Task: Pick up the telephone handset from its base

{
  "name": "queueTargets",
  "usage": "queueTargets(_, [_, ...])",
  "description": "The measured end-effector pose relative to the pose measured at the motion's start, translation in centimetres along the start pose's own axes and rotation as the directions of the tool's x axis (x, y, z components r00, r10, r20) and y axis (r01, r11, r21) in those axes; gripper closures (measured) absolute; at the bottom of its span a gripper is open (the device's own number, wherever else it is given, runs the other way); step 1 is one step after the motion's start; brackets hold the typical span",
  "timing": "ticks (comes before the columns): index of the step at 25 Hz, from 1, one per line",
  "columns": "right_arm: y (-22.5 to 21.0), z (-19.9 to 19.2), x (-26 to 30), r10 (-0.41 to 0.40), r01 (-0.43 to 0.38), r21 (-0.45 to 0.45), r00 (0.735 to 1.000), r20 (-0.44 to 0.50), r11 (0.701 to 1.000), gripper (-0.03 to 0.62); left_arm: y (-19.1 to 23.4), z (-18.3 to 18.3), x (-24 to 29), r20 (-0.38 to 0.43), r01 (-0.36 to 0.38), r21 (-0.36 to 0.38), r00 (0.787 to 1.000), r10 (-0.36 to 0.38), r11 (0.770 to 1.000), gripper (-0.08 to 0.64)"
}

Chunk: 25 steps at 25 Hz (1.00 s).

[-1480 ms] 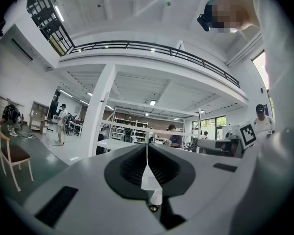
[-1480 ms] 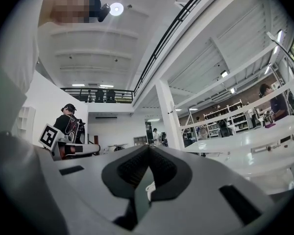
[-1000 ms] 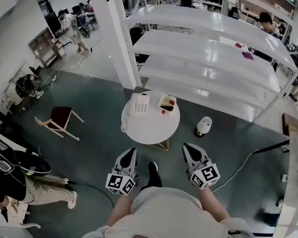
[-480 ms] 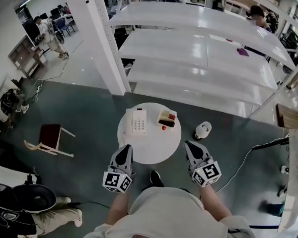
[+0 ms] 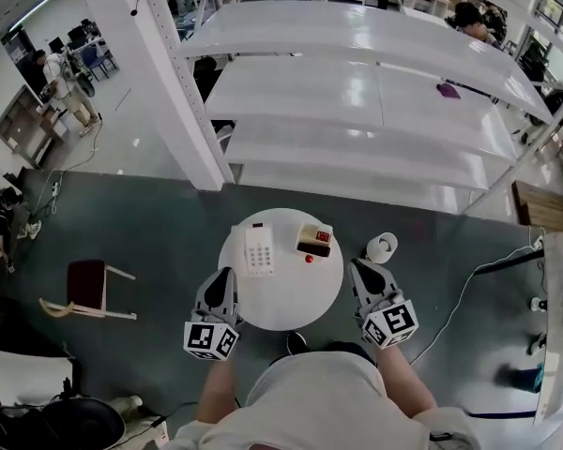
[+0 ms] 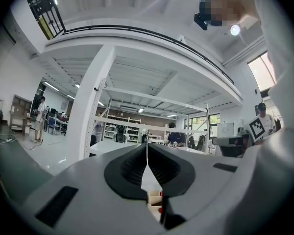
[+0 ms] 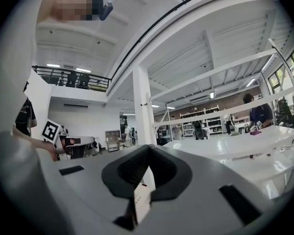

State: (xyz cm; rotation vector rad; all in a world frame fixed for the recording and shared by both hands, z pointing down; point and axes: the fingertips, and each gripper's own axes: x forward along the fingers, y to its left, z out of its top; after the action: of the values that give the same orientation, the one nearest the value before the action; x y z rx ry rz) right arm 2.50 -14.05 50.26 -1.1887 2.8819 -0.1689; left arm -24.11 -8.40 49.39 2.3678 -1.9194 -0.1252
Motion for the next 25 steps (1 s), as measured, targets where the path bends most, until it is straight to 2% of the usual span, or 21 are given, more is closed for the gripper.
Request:
queueTargets(9, [-3.9, 0.4, 0.6, -0.038, 0.038, 0.018, 0.999, -0.007, 0.999, 0.584, -0.1, 0.3, 4.3, 0.004, -0.011, -0.022, 1.000, 0.011, 1.000, 0.538])
queueTargets(16, [-6.3, 1.0, 1.4, -0.025, 0.025, 0.025, 1.000, -0.004, 0.999, 0.584, -0.4, 1.1, 6.6, 0.013, -0.037, -0.020, 0.999, 0.037, 0.999, 0.538])
queueTargets(25, [-7.5, 1.1, 2.3, -0.001, 0.001, 0.033, 1.000, -0.012, 0.999, 0.584, -0.2, 0.0, 7.5, -0.026, -0.073, -0.003, 0.997, 0.073, 0.997, 0.538])
